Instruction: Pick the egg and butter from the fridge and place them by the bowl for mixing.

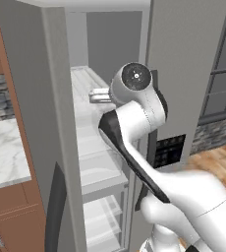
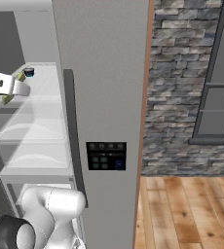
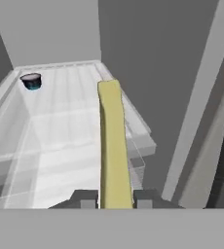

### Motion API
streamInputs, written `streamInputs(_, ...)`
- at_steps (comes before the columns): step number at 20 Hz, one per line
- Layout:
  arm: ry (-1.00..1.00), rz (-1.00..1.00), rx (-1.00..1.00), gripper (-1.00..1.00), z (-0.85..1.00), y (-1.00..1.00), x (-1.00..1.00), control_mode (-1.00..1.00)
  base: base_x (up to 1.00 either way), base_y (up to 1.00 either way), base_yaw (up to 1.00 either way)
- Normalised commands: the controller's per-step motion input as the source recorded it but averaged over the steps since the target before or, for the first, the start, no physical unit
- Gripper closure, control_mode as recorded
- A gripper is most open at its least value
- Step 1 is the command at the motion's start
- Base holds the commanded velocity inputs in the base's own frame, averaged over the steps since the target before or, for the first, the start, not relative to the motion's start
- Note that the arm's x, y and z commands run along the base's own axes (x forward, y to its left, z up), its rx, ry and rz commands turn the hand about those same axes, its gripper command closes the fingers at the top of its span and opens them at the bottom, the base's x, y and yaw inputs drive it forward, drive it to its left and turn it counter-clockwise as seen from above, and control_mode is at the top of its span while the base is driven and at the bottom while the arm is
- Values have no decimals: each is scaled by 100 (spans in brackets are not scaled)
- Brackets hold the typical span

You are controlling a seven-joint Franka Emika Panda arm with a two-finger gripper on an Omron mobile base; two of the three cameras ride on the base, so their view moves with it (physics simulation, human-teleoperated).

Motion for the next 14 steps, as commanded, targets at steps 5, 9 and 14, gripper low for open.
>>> streamInputs(5,12,2,0,100,-55,-46,-100,-100,0,0,0)
streamInputs(9,8,7,0,100,-22,0,-34,-100,0,0,0)
streamInputs(14,2,0,0,100,-6,0,-26,-100,0,0,0)
